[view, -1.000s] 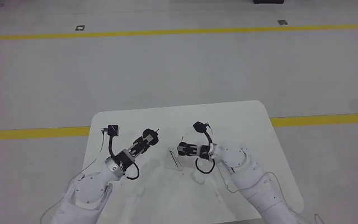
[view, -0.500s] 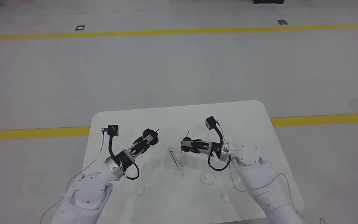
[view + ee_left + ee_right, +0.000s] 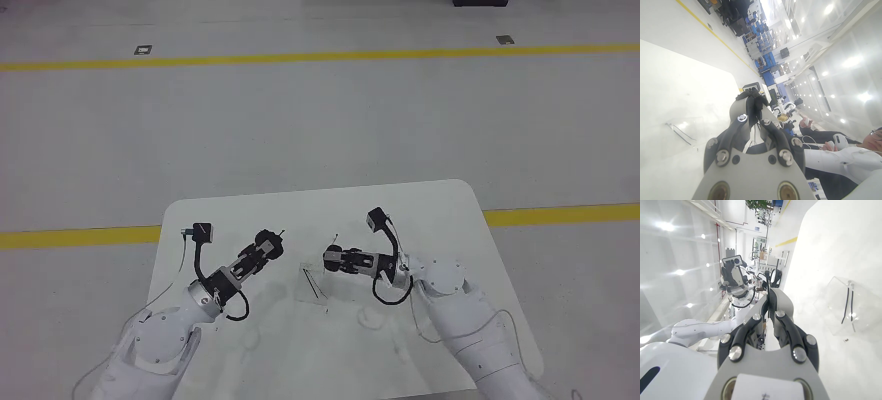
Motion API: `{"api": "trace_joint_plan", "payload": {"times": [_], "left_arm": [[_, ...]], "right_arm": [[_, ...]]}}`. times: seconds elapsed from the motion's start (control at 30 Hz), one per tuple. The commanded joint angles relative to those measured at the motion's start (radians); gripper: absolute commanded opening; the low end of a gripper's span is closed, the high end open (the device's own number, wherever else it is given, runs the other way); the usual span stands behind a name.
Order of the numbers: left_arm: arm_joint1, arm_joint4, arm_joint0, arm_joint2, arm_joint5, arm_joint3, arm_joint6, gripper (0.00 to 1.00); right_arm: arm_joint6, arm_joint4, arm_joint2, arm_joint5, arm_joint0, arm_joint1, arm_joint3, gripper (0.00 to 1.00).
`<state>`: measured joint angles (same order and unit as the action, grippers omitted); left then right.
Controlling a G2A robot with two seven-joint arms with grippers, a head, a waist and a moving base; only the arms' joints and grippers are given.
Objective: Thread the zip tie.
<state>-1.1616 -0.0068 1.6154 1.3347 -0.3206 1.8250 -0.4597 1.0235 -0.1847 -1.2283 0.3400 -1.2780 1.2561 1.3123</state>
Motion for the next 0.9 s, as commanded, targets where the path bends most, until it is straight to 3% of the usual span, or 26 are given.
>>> {"api": "trace_joint_plan", "payload": {"times": [0.0,0.17,0.3,0.43,0.57,0.87], "left_arm": [[0.000,0.000,0.000,0.000,0.000,0.000,0.000,0.00],[0.000,0.000,0.000,0.000,0.000,0.000,0.000,0.00],[0.000,0.000,0.000,0.000,0.000,0.000,0.000,0.00],[0.000,0.000,0.000,0.000,0.000,0.000,0.000,0.00],[0.000,0.000,0.000,0.000,0.000,0.000,0.000,0.00],[0.000,0.000,0.000,0.000,0.000,0.000,0.000,0.00]], "right_arm": [[-0.015,-0.028,-0.003,0.000,-0.008,0.001,0.008,0.00],[0.056,-0.217,-0.064,0.000,-0.043,-0.004,0.036,0.00],[0.191,-0.407,-0.140,0.000,-0.071,0.002,0.061,0.00],[0.366,-0.568,-0.226,0.000,-0.082,0.027,0.052,0.00],[0.366,-0.600,-0.245,0.000,-0.089,0.052,0.074,0.00],[0.366,-0.600,-0.245,0.000,-0.089,0.052,0.074,0.00]]}}
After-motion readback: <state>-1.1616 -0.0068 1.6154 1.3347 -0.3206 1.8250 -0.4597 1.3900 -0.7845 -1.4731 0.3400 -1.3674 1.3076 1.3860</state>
